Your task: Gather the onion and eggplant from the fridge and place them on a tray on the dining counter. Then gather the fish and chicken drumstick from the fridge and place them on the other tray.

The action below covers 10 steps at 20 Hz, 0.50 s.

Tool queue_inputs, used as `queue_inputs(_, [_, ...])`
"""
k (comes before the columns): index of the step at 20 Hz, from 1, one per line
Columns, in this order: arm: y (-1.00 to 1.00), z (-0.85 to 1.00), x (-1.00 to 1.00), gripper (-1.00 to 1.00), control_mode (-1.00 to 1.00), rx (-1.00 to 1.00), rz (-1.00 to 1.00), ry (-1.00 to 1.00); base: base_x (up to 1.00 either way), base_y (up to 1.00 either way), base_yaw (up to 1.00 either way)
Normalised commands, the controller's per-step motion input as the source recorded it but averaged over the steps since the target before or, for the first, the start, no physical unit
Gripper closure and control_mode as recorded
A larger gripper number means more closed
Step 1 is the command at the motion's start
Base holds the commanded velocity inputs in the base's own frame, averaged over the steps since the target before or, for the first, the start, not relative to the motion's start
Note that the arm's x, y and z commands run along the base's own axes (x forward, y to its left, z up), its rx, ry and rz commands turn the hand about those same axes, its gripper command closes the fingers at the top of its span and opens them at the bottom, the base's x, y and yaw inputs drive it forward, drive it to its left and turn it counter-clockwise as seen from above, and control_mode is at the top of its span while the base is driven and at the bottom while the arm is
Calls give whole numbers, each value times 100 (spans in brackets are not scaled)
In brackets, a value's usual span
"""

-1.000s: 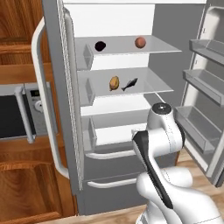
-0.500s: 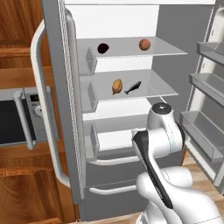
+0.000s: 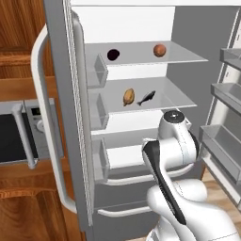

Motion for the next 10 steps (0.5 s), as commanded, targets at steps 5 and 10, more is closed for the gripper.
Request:
queue_inputs(5, [0, 0, 0, 100, 100, 0, 0, 0, 36, 16, 0])
queue_inputs(10, [0, 0, 0, 100, 100, 0, 0, 0, 31, 14, 0])
